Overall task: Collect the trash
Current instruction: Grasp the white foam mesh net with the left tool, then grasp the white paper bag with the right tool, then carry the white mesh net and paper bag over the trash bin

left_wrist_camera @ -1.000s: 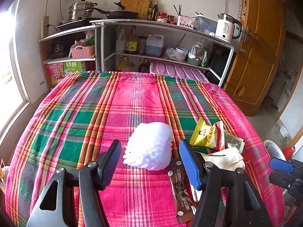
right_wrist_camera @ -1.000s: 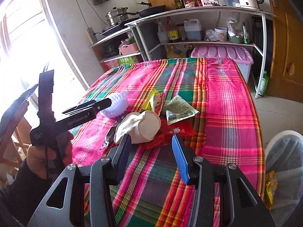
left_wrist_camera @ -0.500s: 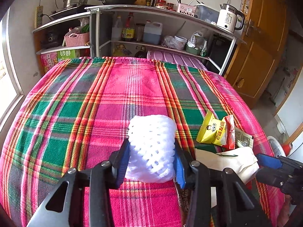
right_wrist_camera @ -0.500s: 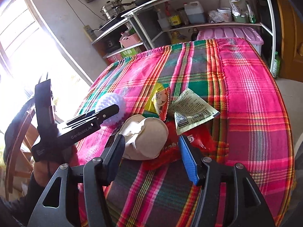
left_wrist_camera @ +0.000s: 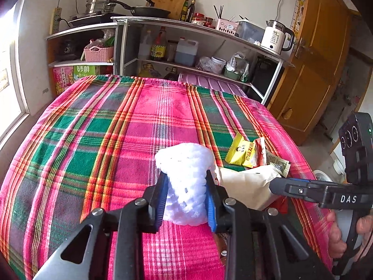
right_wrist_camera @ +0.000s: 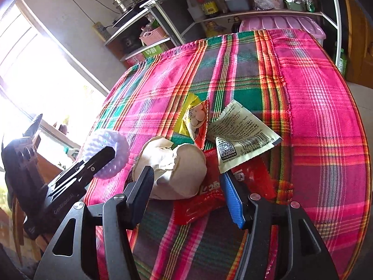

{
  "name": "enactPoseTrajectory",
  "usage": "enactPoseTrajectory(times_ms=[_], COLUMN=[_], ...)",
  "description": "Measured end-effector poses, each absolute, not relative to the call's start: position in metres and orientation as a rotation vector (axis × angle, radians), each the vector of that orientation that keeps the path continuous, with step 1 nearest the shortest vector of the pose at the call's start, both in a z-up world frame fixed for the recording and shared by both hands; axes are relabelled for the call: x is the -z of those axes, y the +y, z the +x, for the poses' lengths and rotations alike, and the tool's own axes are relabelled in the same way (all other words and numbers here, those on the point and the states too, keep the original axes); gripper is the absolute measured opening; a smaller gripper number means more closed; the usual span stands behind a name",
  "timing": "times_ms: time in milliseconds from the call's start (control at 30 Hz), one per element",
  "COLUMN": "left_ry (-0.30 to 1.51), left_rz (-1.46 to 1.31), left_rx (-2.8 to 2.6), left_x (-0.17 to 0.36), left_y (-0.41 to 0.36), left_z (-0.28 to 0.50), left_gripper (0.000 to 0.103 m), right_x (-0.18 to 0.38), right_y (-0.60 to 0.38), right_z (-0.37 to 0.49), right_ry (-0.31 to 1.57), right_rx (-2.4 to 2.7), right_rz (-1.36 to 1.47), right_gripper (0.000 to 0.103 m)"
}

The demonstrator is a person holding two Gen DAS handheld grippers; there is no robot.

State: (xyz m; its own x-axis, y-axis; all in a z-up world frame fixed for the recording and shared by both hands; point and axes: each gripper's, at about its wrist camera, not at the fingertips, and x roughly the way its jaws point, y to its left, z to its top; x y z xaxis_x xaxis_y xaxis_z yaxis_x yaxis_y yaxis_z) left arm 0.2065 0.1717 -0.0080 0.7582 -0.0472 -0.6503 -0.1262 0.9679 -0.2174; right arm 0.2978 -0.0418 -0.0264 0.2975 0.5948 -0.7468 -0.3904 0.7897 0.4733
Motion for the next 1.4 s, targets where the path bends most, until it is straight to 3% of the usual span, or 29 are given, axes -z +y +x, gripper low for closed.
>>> enactPoseTrajectory(times_ms=[333, 367, 567, 1400], left_ry=[0.701, 0.700, 0.696, 0.645], left_rz=[-0.283, -0.283, -0.281, -0.237], left_rx=[-0.053, -0.052, -0.048, -0.010], left_x=[0.012, 0.012, 0.012, -0.022], left_y=[0.179, 0.179, 0.178, 0.135], left_z=[0.194, 0.193, 0.189, 0.153], left_gripper=[0.030, 0.030, 0.030, 0.030], right_x=[0.031, 0.031, 0.029, -0.021], right_y=[-0.027, -0.027, -0.022, -0.085], right_z=[0.307, 0.307, 0.305, 0.244], right_ry=[1.116, 1.114, 1.100, 0.899], right_rx=[-0.667, -0.669, -0.676, -0.632], right_rz=[0.168, 0.168, 0.162, 0.209], right_gripper=[0.058, 0.052, 0.050, 0.043])
